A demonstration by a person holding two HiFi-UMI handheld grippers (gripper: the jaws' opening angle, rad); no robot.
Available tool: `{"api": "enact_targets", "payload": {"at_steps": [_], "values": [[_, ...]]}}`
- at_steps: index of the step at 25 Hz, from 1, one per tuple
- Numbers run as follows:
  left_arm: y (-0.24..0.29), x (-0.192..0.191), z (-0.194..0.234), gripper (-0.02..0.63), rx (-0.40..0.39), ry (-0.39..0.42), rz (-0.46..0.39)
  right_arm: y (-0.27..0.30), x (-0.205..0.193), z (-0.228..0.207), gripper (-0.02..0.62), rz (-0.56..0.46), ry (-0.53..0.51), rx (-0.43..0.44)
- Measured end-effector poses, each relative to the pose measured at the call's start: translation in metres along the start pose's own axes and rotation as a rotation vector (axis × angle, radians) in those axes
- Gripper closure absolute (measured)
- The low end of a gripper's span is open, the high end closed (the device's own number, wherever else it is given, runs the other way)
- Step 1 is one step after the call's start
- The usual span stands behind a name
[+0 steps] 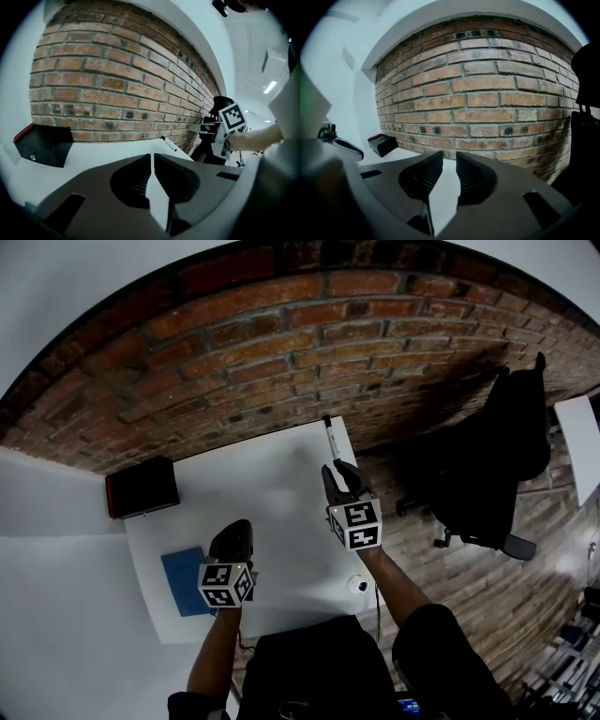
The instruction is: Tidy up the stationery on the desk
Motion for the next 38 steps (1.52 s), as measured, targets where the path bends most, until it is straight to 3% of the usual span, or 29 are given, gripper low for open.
{"api": "enact_targets", "payload": {"at_steps": [11,38], "values": [[0.000,-0.017,0.005,0.572,0.028,-0.012,0.046,0.032,-0.003,-0.027,0.518,0.027,0.025,-0.026],[-0.013,-0.058,0.028,0.572,0.129,-0.127,0.120,0.118,-0.064,-0.073,0.518,0.264,0.041,-0.080]]}}
Point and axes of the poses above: the fingertips, and each gripper's own axes: y forward along the fingers, z to its left, x out of its top, the point moved 7 cm from there along -y, backward along the fingers, and after that the axes turned 7 degrees about z, right-handed, at the moved point
